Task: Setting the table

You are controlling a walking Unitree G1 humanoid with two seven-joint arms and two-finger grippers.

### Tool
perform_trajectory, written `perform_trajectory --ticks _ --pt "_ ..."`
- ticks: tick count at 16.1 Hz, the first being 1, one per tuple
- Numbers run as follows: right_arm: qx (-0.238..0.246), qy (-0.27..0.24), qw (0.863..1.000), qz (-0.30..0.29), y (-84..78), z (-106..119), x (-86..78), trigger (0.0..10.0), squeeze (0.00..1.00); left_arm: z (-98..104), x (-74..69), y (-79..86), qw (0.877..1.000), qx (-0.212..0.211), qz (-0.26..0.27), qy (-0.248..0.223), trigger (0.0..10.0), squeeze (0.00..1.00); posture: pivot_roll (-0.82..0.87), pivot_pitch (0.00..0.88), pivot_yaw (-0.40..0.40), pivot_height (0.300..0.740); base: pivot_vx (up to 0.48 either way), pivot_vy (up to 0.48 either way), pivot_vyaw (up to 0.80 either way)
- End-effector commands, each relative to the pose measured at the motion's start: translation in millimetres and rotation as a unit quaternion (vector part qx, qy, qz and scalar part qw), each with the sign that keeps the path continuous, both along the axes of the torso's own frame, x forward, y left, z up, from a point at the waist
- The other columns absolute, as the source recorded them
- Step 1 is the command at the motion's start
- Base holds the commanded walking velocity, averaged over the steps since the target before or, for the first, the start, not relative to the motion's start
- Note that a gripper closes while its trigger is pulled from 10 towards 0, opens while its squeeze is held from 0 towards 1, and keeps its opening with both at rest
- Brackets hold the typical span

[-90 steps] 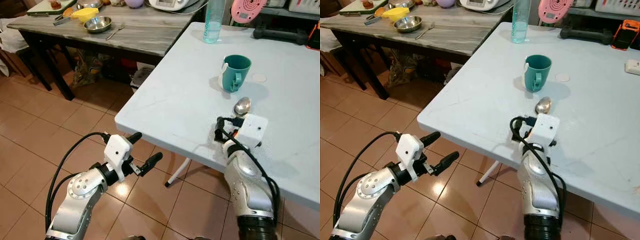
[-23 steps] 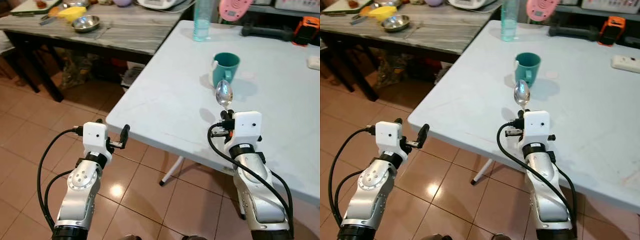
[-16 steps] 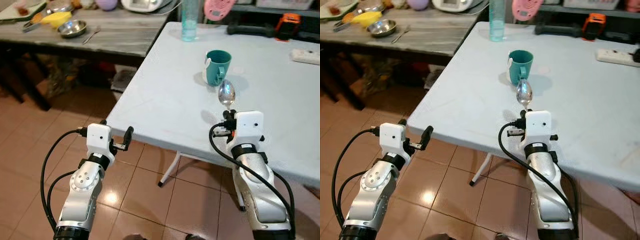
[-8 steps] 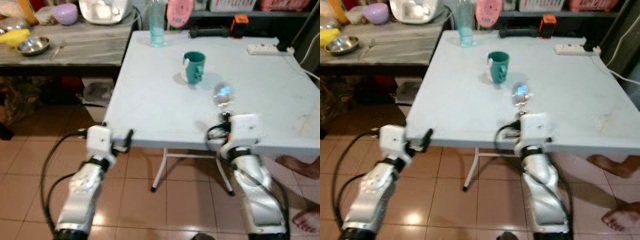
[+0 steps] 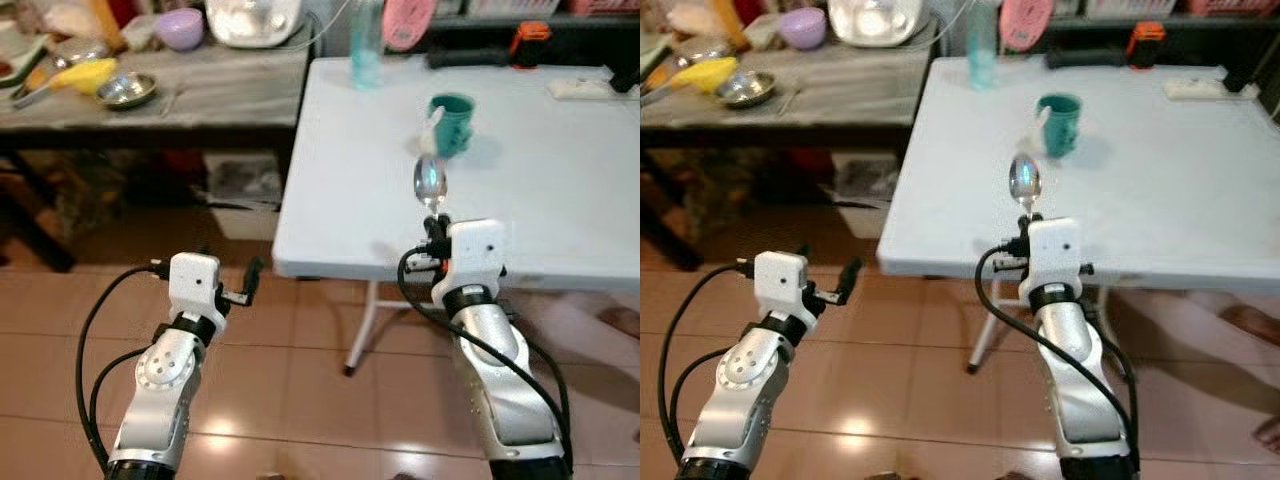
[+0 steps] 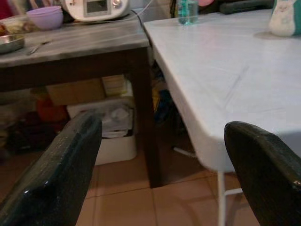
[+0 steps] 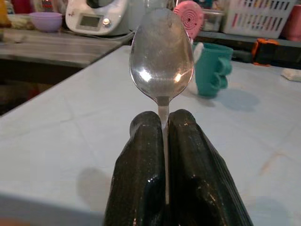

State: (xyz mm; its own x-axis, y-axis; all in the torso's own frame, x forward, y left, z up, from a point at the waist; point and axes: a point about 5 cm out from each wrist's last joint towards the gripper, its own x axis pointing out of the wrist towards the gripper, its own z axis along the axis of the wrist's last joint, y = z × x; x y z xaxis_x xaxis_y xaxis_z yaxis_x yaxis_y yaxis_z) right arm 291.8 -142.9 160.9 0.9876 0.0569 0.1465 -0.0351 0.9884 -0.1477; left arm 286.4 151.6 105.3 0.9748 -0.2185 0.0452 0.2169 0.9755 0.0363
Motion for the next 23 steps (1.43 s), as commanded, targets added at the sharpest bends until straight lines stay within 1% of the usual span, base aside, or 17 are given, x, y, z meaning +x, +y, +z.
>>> perform_trajectory --ticks 1,7,11,19,21,23 --pt "0.003 -0.005 1.0 -0.004 -3.2 1.8 -0.7 10.0 0.0 2.6 -0.1 -3.2 1.0 0.009 -0.007 -0.006 10.0 0.0 -0.05 0.108 0.081 0.74 0.0 0.442 0.0" --pt "0.003 -0.008 1.0 -0.005 -3.9 2.1 0.0 10.0 0.0 1.4 2.0 -8.1 1.0 0.01 -0.008 -0.007 10.0 0.0 -0.05 0.105 0.084 0.74 0.0 0.442 0.0" --pt "0.003 -0.011 1.0 -0.004 -3.6 2.9 1.6 10.0 0.0 5.6 7.6 -17.8 1.0 0.004 -0.011 -0.015 10.0 0.0 -0.05 0.102 0.083 0.74 0.0 0.44 0.0" --pt "-0.001 -0.014 1.0 -0.005 -6.2 3.3 3.3 10.0 0.0 5.3 9.3 -15.5 1.0 0.007 -0.004 -0.019 10.0 0.0 -0.05 0.09 0.077 0.74 0.0 0.439 0.0" --pt "-0.001 -0.014 1.0 -0.004 -6.4 3.3 4.3 10.0 0.0 4.2 9.8 -13.7 1.0 -0.003 0.004 -0.011 10.0 0.0 -0.05 0.085 0.075 0.74 0.0 0.144 0.0" --pt "-0.006 -0.016 1.0 -0.003 -6.2 3.8 4.6 10.0 0.0 5.8 8.4 -13.3 1.0 -0.006 -0.018 -0.015 10.0 0.0 -0.05 0.08 0.075 0.74 0.0 0.0 0.0"
